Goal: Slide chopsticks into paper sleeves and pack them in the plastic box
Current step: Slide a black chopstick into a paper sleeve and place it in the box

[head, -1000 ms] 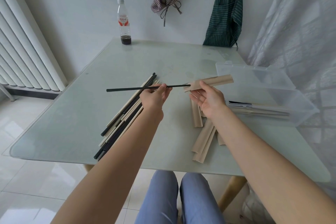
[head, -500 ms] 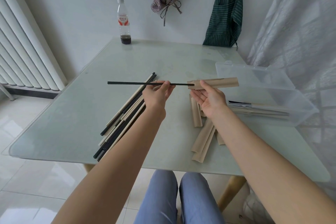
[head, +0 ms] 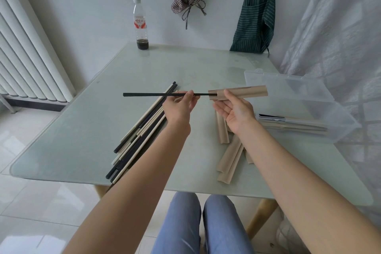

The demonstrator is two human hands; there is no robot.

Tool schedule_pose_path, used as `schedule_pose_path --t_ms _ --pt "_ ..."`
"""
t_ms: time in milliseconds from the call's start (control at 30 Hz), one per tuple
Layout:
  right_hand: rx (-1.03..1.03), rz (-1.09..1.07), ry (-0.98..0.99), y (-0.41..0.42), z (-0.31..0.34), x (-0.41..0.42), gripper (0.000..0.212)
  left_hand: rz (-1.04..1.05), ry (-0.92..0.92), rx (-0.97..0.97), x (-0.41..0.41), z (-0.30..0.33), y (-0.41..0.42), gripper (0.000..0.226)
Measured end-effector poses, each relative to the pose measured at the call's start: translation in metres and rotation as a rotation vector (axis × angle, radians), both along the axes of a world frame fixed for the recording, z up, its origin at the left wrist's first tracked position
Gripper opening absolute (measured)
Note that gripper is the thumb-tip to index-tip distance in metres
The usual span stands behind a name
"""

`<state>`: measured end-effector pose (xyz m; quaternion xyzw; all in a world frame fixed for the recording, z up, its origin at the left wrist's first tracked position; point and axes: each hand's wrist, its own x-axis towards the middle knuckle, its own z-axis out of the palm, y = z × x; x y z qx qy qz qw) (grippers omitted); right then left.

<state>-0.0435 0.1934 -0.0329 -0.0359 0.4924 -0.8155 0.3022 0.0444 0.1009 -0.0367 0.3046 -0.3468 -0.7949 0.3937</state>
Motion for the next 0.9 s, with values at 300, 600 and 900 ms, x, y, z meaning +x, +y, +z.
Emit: schedule_pose_path --t_ms 300,600,900 --pt "0.021 -0.012 0.035 -0.002 0.003 0.0 0.007 -0.069 -0.073 -0.053 0.003 0.001 0.003 0.007" --pt "-0.023 -0.012 0.022 -0.006 0.0 0.006 0.006 -0.127 -0.028 0.019 0.002 0.001 0.007 0.005" --pt "-0.08 -0.021 -0.004 -0.005 0.0 0.011 0.004 -0.146 -0.058 0.018 0.001 0.001 0.009 0.016"
